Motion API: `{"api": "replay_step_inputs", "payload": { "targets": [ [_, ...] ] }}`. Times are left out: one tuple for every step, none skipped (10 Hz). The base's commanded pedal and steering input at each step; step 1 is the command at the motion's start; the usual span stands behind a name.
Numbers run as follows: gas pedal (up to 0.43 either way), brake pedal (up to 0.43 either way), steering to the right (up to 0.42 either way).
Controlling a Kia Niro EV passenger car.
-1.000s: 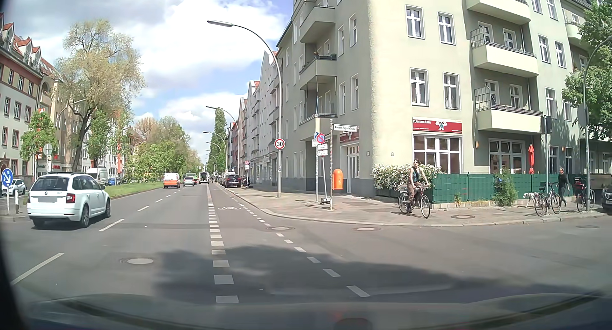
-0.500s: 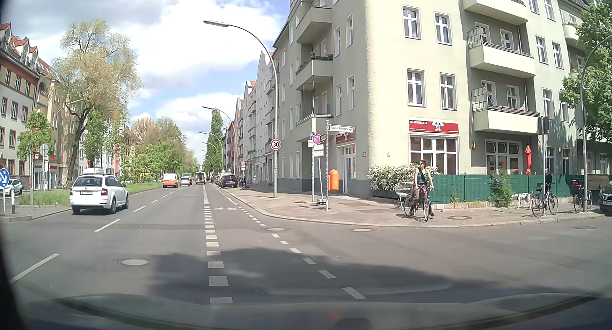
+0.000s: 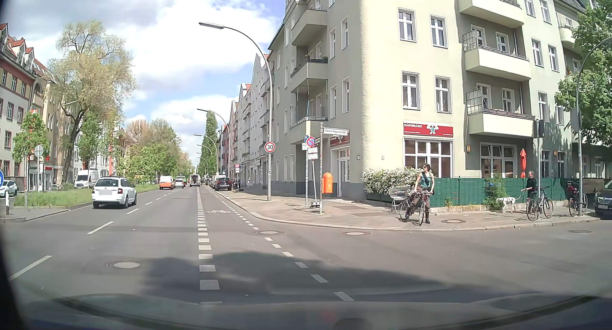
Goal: Follow the waypoints while adhering to traffic rules and regulations
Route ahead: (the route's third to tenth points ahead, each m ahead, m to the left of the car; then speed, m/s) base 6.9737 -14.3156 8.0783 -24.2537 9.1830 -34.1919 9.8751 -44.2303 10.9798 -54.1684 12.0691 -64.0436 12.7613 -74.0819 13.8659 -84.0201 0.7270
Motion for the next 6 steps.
{"api": "replay_step_inputs", "payload": {
  "targets": [
    [0.449, 0.024, 0.870],
    [0.449, 0.018, 0.872],
    [0.449, 0.024, 0.871],
    [0.449, 0.018, 0.870],
    [0.449, 0.024, 0.866],
    [0.449, 0.024, 0.853]
  ]
}}
